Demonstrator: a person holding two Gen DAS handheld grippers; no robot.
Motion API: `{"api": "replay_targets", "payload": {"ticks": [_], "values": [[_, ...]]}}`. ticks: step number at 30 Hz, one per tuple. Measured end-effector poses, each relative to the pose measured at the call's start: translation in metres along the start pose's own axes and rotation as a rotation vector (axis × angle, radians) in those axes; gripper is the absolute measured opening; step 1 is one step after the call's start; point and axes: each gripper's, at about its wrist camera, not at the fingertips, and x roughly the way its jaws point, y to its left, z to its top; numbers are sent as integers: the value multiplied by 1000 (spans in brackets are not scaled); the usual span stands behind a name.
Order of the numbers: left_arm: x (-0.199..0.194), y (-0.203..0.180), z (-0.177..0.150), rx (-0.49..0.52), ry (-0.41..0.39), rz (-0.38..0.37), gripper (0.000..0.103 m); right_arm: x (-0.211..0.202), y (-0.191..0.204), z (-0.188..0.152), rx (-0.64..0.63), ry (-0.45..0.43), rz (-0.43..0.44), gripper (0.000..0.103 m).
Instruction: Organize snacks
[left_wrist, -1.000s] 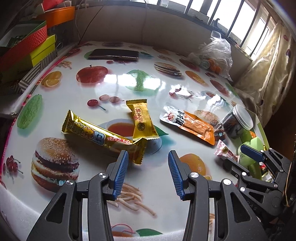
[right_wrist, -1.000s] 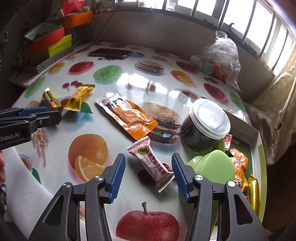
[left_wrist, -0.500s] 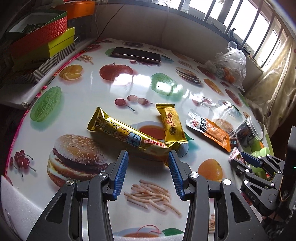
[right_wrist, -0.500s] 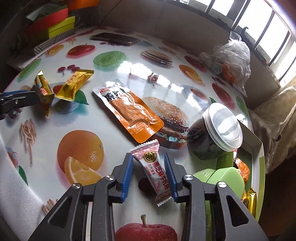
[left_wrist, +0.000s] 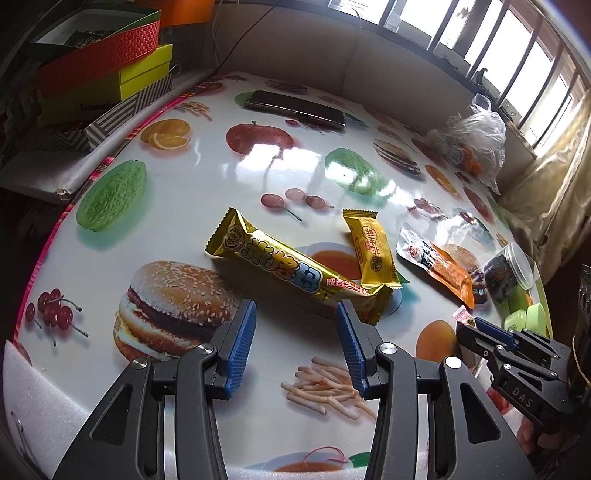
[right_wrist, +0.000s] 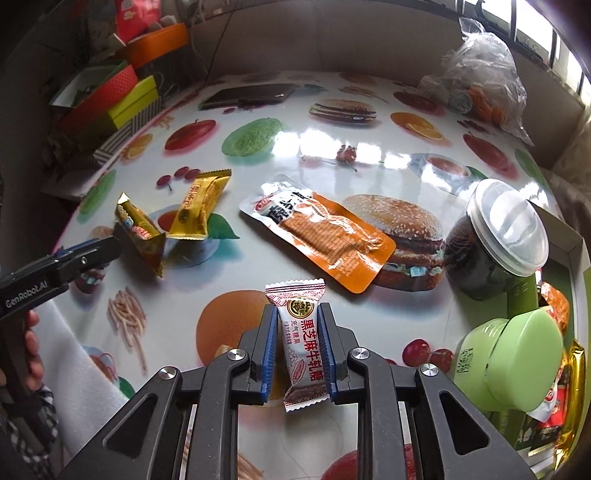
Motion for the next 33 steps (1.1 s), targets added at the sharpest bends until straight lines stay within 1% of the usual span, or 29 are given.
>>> {"api": "replay_targets", "payload": {"ticks": [4,6,8,10,12,14,16,17,19,20,24,27,32,33], "values": [[1,6,4,-29,3,-1,46,3,9,2,6,-6,13,22],[2,8,6,-43,10,0,46,3,11,1,0,-8,-4,28],[4,10,9,-58,15,-3,46,-1,12,0,-10,-24,-42,34],[4,10,12,-69,8,-5,46,-6,10,-3,-20,-42,-60,37],[7,11,16,-87,11,-19,46,-7,5,-5,-14,-41,-70,41],[10,12,20,-106,18,-38,46,-7,3,-8,-7,-32,-54,41],[12,12,24,-121,9,-16,46,-4,3,-12,-9,-24,-54,41],[14,13,26,-127,7,-17,46,-1,2,-13,-6,-17,-58,41],[21,15,30,-143,34,-26,46,3,2,-16,7,-4,-56,41],[24,15,31,-155,43,-23,46,3,3,-16,7,-14,-60,41],[28,13,34,-175,46,-5,46,3,4,-17,-1,-16,-70,41],[33,6,36,-160,54,-6,46,3,3,-17,5,-25,-79,41],[44,-11,36,-101,77,-1,46,1,0,-19,14,-38,-91,32],[44,-15,35,-82,73,12,46,1,-1,-20,18,-40,-92,30]]}}
